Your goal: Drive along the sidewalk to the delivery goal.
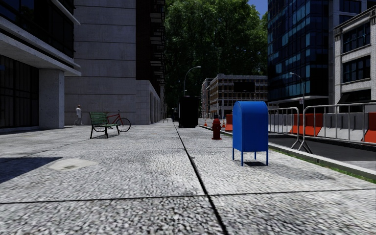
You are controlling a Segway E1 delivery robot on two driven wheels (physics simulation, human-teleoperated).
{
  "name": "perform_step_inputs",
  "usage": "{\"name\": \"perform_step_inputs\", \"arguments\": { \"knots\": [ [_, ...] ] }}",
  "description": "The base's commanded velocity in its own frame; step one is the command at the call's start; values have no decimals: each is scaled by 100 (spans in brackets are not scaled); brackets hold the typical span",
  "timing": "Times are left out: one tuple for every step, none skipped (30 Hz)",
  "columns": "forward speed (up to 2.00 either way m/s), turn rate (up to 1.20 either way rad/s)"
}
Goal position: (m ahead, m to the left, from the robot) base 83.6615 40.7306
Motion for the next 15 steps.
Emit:
{"name": "perform_step_inputs", "arguments": {
  "knots": [
    [0, 0],
    [0, 0],
    [0, 0],
    [0, 0],
    [0, 0],
    [0, 0],
    [50, 0],
    [200, 0],
    [200, 0],
    [200, 0],
    [200, 0],
    [200, 0],
    [200, 0],
    [200, 0],
    [200, 0]
  ]
}}
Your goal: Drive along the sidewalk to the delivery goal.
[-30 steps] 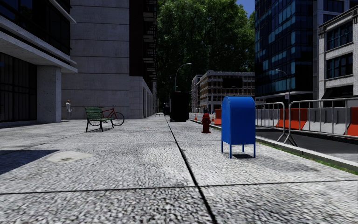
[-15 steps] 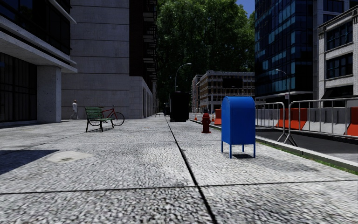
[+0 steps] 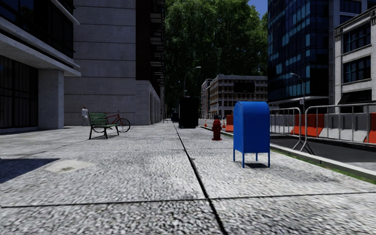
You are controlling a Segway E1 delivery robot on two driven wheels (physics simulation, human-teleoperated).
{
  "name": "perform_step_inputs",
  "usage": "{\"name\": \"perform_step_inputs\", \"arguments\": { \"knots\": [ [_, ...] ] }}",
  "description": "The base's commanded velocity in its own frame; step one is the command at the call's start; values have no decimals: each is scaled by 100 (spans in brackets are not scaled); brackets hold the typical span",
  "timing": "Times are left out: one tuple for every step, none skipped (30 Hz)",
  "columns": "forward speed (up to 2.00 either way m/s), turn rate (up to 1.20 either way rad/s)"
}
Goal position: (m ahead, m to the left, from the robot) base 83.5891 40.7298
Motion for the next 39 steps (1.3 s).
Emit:
{"name": "perform_step_inputs", "arguments": {
  "knots": [
    [200, 0],
    [200, 0],
    [200, 0],
    [200, 0],
    [200, 0],
    [200, 0],
    [200, 0],
    [200, 0],
    [200, 0],
    [200, 0],
    [200, 0],
    [200, 0],
    [200, 0],
    [200, 1],
    [200, 9],
    [200, 18],
    [200, 18],
    [200, 28],
    [200, 34],
    [200, 37],
    [200, 37],
    [200, 39],
    [200, 39],
    [200, 38],
    [200, 27],
    [200, 27],
    [200, 0],
    [200, 0],
    [200, 0],
    [200, 0],
    [200, 0],
    [200, 0],
    [200, 0],
    [200, 0],
    [200, 0],
    [200, 0],
    [200, 0],
    [200, 0],
    [200, 0]
  ]
}}
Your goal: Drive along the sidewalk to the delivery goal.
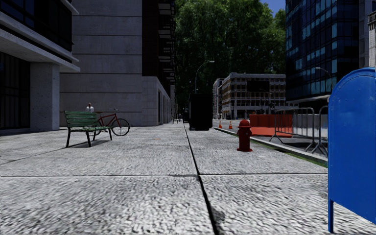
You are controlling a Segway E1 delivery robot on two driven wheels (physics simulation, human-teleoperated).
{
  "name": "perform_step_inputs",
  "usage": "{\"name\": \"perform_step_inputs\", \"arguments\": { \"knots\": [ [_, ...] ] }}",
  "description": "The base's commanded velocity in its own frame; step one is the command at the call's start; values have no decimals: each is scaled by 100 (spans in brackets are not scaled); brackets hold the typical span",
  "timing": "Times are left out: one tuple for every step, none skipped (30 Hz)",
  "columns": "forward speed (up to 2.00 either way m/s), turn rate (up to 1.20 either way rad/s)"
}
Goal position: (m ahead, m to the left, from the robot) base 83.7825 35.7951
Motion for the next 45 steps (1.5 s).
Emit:
{"name": "perform_step_inputs", "arguments": {
  "knots": [
    [200, 0],
    [200, 0],
    [200, 0],
    [200, 0],
    [200, 0],
    [200, 0],
    [200, 0],
    [200, 0],
    [200, 0],
    [200, 0],
    [200, 0],
    [200, 0],
    [200, 0],
    [200, 0],
    [200, 0],
    [200, 0],
    [200, 0],
    [200, 0],
    [200, 0],
    [200, 0],
    [200, 0],
    [200, 0],
    [200, 0],
    [200, 0],
    [200, 0],
    [200, 0],
    [200, 0],
    [200, 0],
    [200, 0],
    [200, 0],
    [200, 0],
    [200, 0],
    [200, 0],
    [200, 0],
    [200, 0],
    [200, 0],
    [200, 0],
    [200, 0],
    [200, 0],
    [200, 0],
    [200, 0],
    [200, 0],
    [200, 0],
    [200, 0],
    [200, 0]
  ]
}}
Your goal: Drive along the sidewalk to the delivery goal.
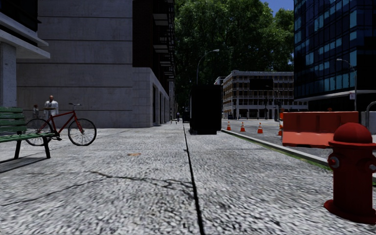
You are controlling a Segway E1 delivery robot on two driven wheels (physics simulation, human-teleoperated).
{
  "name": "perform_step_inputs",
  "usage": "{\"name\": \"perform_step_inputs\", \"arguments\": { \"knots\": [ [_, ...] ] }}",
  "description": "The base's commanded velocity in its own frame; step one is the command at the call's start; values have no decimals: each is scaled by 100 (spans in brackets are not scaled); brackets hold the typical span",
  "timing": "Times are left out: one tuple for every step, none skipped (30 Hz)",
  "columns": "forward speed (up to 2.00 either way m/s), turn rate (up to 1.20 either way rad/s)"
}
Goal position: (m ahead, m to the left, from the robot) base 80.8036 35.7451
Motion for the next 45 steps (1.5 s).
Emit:
{"name": "perform_step_inputs", "arguments": {
  "knots": [
    [200, 0],
    [200, 0],
    [200, 0],
    [200, 0],
    [199, 0],
    [198, 0],
    [197, 0],
    [197, 0],
    [197, 0],
    [197, 0],
    [197, 0],
    [197, 0],
    [197, 0],
    [197, 0],
    [197, 0],
    [197, 0],
    [197, 0],
    [197, 0],
    [197, 0],
    [197, 0],
    [197, 0],
    [197, 0],
    [197, 0],
    [197, 0],
    [197, 0],
    [197, 0],
    [197, 0],
    [197, 0],
    [197, 0],
    [197, 0],
    [197, 0],
    [197, 0],
    [197, 0],
    [197, 0],
    [197, 0],
    [197, 0],
    [197, 0],
    [197, 0],
    [197, 0],
    [197, 0],
    [197, 0],
    [197, 5],
    [197, 15],
    [197, 15],
    [197, 26]
  ]
}}
